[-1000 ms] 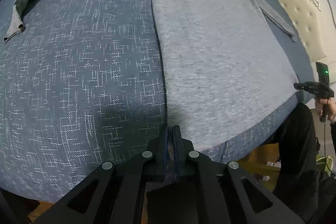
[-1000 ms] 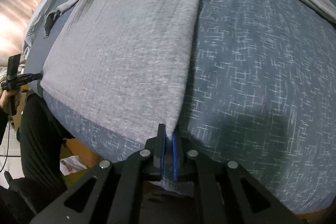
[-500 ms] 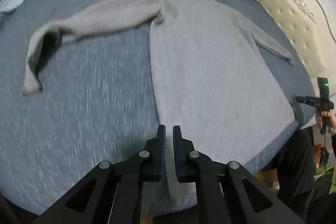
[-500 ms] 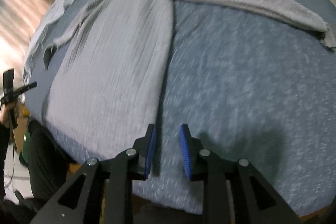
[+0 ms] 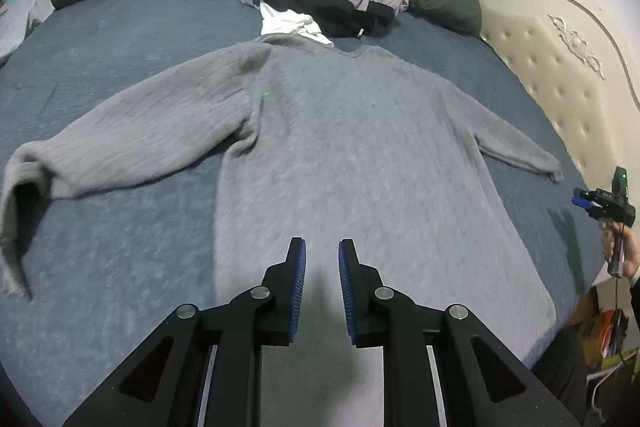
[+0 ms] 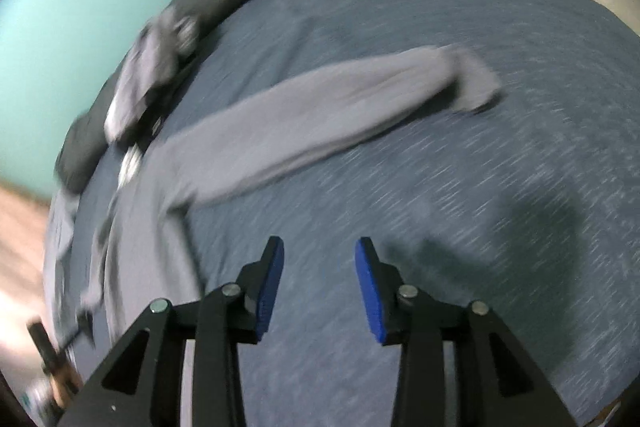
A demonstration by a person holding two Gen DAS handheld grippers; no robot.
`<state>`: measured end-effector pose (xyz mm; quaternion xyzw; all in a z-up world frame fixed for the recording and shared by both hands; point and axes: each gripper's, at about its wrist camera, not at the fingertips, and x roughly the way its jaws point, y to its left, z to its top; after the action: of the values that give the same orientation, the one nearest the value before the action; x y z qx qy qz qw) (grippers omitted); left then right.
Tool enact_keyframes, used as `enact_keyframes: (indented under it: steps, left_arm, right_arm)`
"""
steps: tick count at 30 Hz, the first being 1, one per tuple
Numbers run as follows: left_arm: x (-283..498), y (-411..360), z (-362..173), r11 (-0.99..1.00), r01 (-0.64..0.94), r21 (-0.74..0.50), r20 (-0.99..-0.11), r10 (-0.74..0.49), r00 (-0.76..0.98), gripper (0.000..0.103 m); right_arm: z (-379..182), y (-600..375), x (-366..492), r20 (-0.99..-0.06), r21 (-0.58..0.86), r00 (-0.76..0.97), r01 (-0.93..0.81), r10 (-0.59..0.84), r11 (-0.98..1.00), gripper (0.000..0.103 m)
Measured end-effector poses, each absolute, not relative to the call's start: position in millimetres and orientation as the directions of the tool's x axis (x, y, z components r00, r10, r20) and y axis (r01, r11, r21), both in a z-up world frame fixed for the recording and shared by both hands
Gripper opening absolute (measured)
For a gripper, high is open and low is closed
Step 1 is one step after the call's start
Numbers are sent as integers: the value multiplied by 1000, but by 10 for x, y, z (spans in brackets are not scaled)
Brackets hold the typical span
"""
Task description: Fold clothes
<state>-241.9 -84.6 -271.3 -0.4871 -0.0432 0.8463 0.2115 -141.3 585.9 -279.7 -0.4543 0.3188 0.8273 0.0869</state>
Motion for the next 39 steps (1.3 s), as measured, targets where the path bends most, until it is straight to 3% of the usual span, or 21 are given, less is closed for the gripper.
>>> enact_keyframes:
  steps: [15, 24, 26, 28, 39]
  left_arm:
    - [-3082, -250, -3069, -898, -320, -302, -776, 426, -465, 22]
    - [-3189, -4, -3081, -886, -370, -280, -749, 443, -493, 23]
    - [-3185, 10, -3075, -881, -374, -290, -737, 455, -500, 23]
    - [-3179, 17, -3072, -878, -378, -295, -729, 462, -505, 23]
    - [-3114, -87, -3156, -870, -348, -349, -693, 490, -529, 23]
  right_arm:
    - [-3154, 7273, -1633, -791, 534, -612, -679, -13, -504, 38]
    - [-3254, 7365, -1923, -837, 412, -545, -688, 50, -598, 37]
    - [-3284, 7340, -1969, -850, 359, -521, -680, 77, -639, 15]
    - [-3264, 7313, -1984, -846, 323, -522, -666, 110, -672, 7]
    - [-2381, 7163, -2155, -677, 104, -659, -528, 330, -843, 5]
